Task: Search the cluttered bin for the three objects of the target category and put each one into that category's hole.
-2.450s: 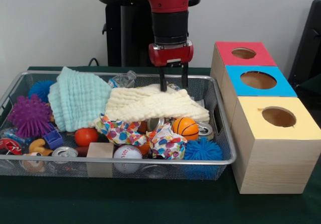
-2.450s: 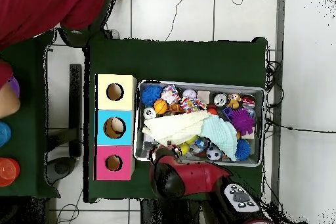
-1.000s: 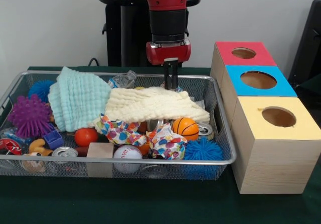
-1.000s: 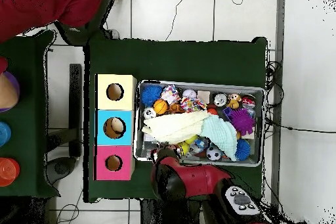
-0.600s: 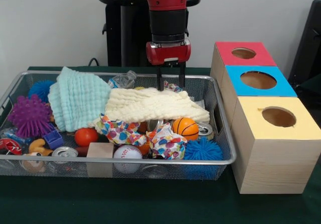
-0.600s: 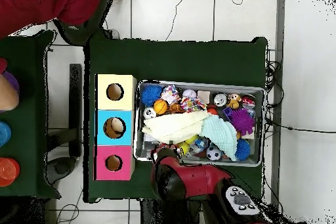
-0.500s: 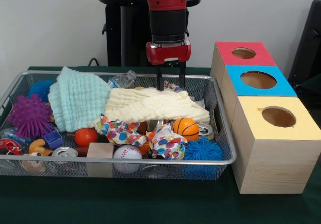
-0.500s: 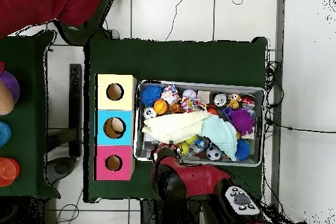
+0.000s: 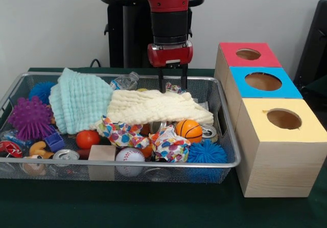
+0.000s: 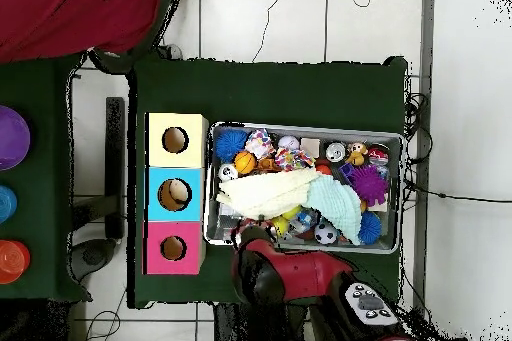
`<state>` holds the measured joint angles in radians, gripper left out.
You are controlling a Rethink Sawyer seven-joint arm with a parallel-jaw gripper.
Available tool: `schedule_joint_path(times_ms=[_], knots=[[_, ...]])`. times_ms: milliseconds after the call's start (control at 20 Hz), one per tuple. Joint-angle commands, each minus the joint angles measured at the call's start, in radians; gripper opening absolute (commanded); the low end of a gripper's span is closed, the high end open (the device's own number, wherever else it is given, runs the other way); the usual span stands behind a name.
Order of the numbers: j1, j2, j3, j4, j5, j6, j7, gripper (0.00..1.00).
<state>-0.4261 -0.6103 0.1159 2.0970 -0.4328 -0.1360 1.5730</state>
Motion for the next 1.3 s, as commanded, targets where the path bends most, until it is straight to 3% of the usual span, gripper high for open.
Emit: schedule_joint_path(times_ms=[50,500,1000,1300], knots=[[-0.006,0.079,0.045,-0.101,-0.016,-0.001,0.121,1.00],[0.036,0.186,-0.003,-0.159,-0.003,-0.107,0.146,1.00],[-0.030,0.204,0.055,-0.154,-0.018,-0.103,0.149,1.00],[-0.046,0.156,0.087,-0.136,0.006,-0.048,0.149,1.00]])
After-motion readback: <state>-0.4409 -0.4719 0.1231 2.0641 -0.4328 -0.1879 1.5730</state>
